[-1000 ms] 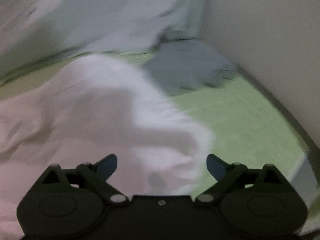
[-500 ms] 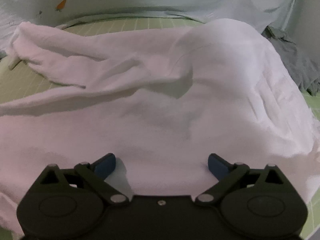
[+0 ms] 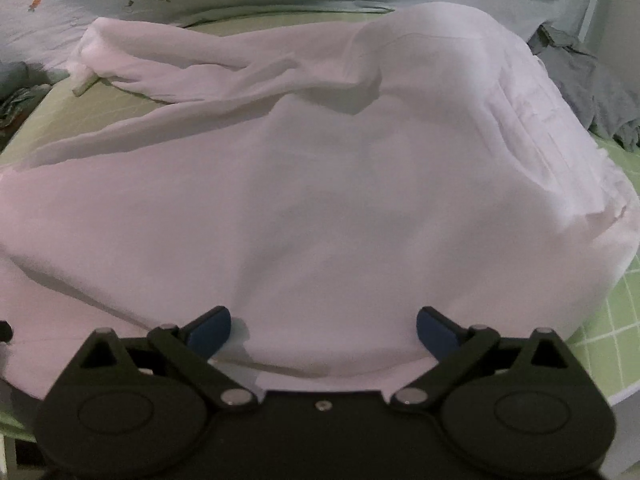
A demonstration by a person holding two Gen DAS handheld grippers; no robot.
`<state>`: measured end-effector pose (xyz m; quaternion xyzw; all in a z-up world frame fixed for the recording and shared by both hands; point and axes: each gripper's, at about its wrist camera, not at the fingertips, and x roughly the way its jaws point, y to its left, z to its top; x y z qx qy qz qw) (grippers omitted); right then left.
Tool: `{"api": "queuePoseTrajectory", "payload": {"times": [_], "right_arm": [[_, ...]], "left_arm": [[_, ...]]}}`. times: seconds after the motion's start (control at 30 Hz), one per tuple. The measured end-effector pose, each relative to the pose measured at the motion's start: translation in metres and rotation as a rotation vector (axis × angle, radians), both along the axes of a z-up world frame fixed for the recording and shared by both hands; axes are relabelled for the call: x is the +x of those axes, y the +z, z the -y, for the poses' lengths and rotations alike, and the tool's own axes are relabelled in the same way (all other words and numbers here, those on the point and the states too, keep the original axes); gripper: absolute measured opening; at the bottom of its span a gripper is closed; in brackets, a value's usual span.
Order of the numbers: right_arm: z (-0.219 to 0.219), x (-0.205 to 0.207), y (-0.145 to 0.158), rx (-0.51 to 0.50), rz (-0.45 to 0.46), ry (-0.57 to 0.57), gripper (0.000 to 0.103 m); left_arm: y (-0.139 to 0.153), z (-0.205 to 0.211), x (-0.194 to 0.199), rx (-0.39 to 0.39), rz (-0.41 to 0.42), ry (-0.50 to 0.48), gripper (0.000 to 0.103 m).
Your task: Fold clothes
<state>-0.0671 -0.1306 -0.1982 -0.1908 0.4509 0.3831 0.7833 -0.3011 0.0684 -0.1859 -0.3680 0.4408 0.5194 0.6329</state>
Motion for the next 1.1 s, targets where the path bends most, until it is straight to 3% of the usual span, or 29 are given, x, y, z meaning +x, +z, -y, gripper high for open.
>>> {"api": "queuePoseTrajectory", "payload": {"times": [0.17, 0.33, 0.53, 0.9, 1.1], "right_arm": [[-0.002, 0.002, -0.001, -0.004, -0.006, 0.008, 0.101], [-0.005, 0.007, -0.001, -0.003, -0.025, -0.019, 0.102], [-0.016, 0.008, -0.003, -0.026, -0.018, -0.080, 0.103], [-0.055, 0.003, -0.003, -0.068, -0.004, -0.297, 0.103], [-0.081, 0.002, -0.002, -0.096, -0.005, -0.444, 0.103]], "left_arm": [[0.004, 0.000, -0.010, -0.015, 0.028, 0.073, 0.103], [0.015, -0.004, -0.025, 0.022, 0.035, 0.126, 0.103], [0.023, -0.035, -0.056, 0.051, 0.027, 0.205, 0.103], [0.011, -0.122, -0.085, 0.041, 0.046, 0.142, 0.103], [0.005, -0.179, -0.122, 0.060, 0.045, 0.136, 0.103]]}}
